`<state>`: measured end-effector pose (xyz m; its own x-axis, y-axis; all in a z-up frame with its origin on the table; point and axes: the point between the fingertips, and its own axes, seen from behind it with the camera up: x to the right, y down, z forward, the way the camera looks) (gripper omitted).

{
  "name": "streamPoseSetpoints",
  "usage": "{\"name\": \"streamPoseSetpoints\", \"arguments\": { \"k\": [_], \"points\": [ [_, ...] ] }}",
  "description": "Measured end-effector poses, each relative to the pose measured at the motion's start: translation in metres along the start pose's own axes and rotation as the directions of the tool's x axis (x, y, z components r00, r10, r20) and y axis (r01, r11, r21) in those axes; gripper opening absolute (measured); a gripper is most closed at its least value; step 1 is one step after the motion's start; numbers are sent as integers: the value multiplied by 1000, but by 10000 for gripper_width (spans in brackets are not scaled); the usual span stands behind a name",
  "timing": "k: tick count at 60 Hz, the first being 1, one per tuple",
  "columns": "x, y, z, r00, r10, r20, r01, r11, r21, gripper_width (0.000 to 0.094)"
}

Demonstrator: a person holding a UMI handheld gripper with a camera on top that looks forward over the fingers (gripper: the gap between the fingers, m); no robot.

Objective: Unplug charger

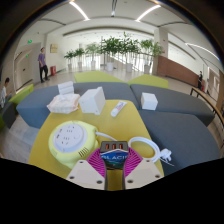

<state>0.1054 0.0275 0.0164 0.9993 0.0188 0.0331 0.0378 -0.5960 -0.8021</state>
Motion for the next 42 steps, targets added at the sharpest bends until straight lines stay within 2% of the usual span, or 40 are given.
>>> {"name": "streamPoseSetpoints", "arguments": {
  "k": [6,16,19,24,25,28,42],
  "points": [
    [2,20,17,1000,4,-16,-4,1000,-29,216],
    [-2,19,18,999,-48,-14,47,997,-53,390],
    [-9,19,12,999,-44,12,45,997,-60,544],
    [2,10,2,997,-65,-28,64,997,-46,833],
    [3,8,-1,997,-70,-30,69,997,-40,861],
    [3,5,-13,997,-72,-24,71,997,-33,831],
    [11,-1,-94,996,-73,-42,72,997,-29,847]
  ]
}}
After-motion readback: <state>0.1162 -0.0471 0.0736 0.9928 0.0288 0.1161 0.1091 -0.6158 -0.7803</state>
